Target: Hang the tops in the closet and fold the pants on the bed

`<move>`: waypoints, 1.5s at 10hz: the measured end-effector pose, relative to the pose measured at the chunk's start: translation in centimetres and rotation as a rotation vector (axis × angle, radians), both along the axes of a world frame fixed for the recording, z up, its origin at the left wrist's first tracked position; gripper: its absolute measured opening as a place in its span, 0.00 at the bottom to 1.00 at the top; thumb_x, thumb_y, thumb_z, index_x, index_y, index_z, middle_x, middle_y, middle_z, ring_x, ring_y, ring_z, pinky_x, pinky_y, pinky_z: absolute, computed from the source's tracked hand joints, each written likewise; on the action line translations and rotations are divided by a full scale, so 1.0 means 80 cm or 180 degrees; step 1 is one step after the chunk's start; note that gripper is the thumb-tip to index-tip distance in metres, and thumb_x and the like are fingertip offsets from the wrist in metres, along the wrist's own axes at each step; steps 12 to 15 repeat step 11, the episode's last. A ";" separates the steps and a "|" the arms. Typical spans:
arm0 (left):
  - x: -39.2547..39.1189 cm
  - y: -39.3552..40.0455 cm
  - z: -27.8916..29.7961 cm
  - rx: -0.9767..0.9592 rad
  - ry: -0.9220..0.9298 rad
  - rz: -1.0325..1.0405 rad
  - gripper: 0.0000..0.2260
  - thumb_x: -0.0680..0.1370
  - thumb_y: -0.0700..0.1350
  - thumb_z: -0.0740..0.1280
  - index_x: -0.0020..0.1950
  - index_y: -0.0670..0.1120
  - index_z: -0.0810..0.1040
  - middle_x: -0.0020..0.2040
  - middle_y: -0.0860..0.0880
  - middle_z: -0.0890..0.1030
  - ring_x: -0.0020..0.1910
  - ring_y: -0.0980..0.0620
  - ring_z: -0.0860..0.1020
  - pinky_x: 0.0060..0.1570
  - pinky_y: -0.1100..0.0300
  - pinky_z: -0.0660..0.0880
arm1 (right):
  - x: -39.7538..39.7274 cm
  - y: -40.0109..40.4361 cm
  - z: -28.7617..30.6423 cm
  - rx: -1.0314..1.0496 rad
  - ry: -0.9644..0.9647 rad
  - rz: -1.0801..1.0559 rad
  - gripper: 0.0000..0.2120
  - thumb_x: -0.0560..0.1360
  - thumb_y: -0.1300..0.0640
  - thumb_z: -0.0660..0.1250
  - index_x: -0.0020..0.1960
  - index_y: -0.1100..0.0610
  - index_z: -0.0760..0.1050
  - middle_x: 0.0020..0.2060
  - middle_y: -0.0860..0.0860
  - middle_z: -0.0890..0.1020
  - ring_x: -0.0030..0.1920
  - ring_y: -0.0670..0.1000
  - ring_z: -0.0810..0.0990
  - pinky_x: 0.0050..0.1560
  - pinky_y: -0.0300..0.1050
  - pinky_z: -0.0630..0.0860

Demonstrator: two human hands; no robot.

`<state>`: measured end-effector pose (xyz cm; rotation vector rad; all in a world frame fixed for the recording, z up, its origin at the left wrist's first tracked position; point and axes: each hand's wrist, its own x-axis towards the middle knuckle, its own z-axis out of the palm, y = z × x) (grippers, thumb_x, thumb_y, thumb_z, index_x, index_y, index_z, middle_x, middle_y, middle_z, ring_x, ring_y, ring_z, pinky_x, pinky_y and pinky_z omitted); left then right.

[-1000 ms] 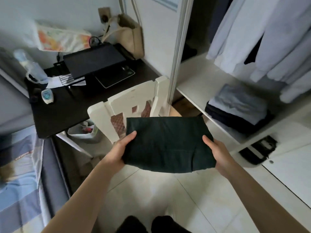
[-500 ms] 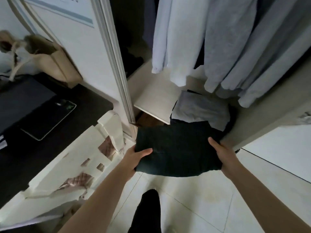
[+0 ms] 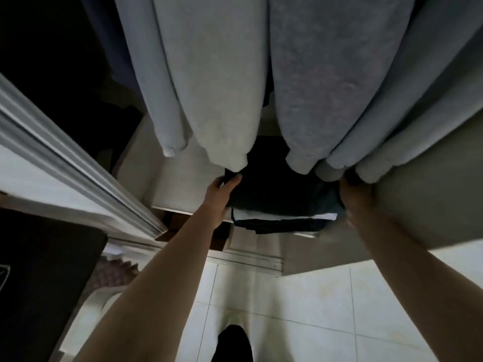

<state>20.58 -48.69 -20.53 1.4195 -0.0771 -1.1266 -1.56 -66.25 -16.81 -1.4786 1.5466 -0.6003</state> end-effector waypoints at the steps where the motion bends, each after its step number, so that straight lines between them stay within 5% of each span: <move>1: -0.012 -0.011 -0.032 0.0660 -0.0274 -0.0514 0.27 0.74 0.49 0.74 0.69 0.42 0.70 0.62 0.42 0.78 0.60 0.43 0.77 0.62 0.46 0.75 | -0.007 -0.006 -0.028 -0.0086 0.0346 0.0149 0.23 0.80 0.53 0.63 0.72 0.62 0.67 0.71 0.56 0.70 0.71 0.55 0.67 0.67 0.41 0.63; 3: -0.014 -0.014 -0.042 0.0499 -0.0668 -0.0383 0.21 0.75 0.45 0.73 0.66 0.44 0.75 0.60 0.46 0.80 0.56 0.49 0.78 0.58 0.55 0.75 | -0.004 -0.008 -0.023 -0.0362 0.0641 0.0151 0.20 0.82 0.57 0.56 0.71 0.66 0.66 0.69 0.62 0.70 0.70 0.60 0.67 0.66 0.43 0.60; 5: -0.014 -0.021 -0.052 0.1231 -0.1280 -0.0950 0.22 0.76 0.56 0.69 0.64 0.43 0.72 0.54 0.45 0.78 0.54 0.43 0.78 0.57 0.45 0.78 | 0.004 -0.009 -0.031 0.0351 0.0734 0.0023 0.22 0.83 0.59 0.52 0.75 0.65 0.55 0.73 0.63 0.63 0.71 0.61 0.65 0.71 0.52 0.63; 7: -0.014 -0.007 -0.045 0.1339 -0.1213 -0.0833 0.22 0.77 0.56 0.68 0.64 0.43 0.69 0.51 0.47 0.75 0.52 0.45 0.76 0.54 0.46 0.79 | -0.003 0.012 -0.017 -0.0121 0.1045 0.0117 0.22 0.80 0.53 0.60 0.69 0.64 0.66 0.65 0.63 0.73 0.65 0.63 0.72 0.61 0.50 0.68; 8: -0.019 0.011 -0.030 0.1385 -0.1262 -0.0720 0.21 0.79 0.52 0.67 0.66 0.43 0.69 0.57 0.44 0.74 0.52 0.45 0.75 0.44 0.52 0.79 | -0.018 0.036 -0.011 -0.0262 0.1184 0.0283 0.23 0.78 0.57 0.63 0.68 0.67 0.64 0.63 0.66 0.74 0.63 0.65 0.73 0.59 0.50 0.69; 10: -0.046 0.065 0.000 0.1388 -0.1502 -0.0637 0.19 0.79 0.47 0.65 0.69 0.44 0.69 0.53 0.44 0.75 0.44 0.49 0.77 0.47 0.53 0.79 | -0.059 0.103 0.007 -0.0277 0.1323 0.0384 0.22 0.76 0.57 0.65 0.66 0.65 0.64 0.60 0.66 0.75 0.61 0.65 0.75 0.56 0.50 0.70; 11: -0.073 0.097 0.006 0.1331 -0.1515 -0.0525 0.14 0.79 0.46 0.66 0.63 0.46 0.71 0.57 0.41 0.78 0.52 0.43 0.79 0.56 0.48 0.78 | -0.085 0.134 0.008 -0.0209 0.1127 0.0696 0.20 0.77 0.57 0.62 0.66 0.63 0.65 0.59 0.64 0.75 0.59 0.62 0.75 0.57 0.50 0.72; 15: -0.073 0.097 0.006 0.1331 -0.1515 -0.0525 0.14 0.79 0.46 0.66 0.63 0.46 0.71 0.57 0.41 0.78 0.52 0.43 0.79 0.56 0.48 0.78 | -0.085 0.134 0.008 -0.0209 0.1127 0.0696 0.20 0.77 0.57 0.62 0.66 0.63 0.65 0.59 0.64 0.75 0.59 0.62 0.75 0.57 0.50 0.72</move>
